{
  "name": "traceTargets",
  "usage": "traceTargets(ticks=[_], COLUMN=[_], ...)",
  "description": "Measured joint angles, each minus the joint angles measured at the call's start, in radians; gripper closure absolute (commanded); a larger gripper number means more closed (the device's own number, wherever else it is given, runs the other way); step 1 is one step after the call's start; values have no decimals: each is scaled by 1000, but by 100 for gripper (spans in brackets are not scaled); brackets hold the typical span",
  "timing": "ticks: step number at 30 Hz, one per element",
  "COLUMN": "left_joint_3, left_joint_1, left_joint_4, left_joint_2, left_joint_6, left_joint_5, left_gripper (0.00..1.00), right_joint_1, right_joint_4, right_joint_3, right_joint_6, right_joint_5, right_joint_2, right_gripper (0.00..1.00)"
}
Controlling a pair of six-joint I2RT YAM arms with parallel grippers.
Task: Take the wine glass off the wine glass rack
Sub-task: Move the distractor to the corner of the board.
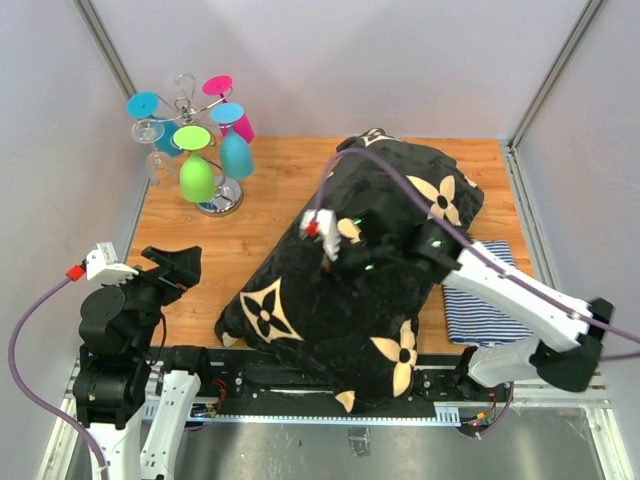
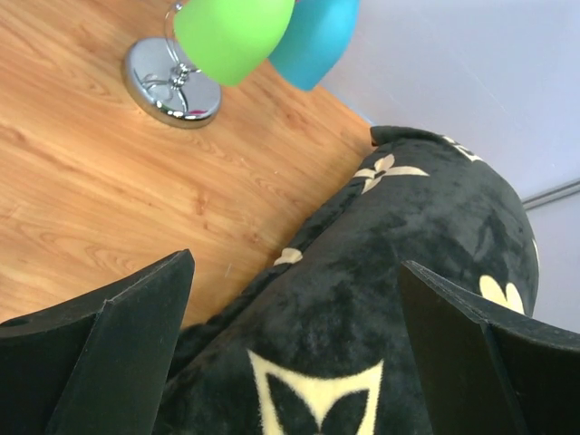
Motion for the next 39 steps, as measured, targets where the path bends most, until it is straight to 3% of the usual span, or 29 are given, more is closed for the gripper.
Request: traceTargets(ticks=[5,10,15,21,28,34,39], left_joint_3=[-25,-43,-52,-80,-140,-142,-149], left_joint_1=[-5,-5,-5,-6,-11,-11,-11], left_joint_4=[-34,-56,-66,-71,-62,-54,-53], left_joint_2=[-13,-13,-13,-13,-11,5,6], left_joint_6=[-32,-48,-60,-72,-95,-97,-97], left_joint_5=[-5,-1,8,26,69,85,85], left_gripper=[0,0,0,0,0,0,0], right_joint_1=[172,201,126,-116,-335,-346,-353], right_joint_4=[-31,-26,57,244,290,253,230], right_joint_3=[49,82,82,-15,2,137,156], right_joint_6=[-69,-103,-53,55,163,152,109], right_joint_5=[50,221,376,506,686,586,473], right_joint_2=[196,349,418,360,386,439,321], right_gripper=[2,2,2,2,2,2,2])
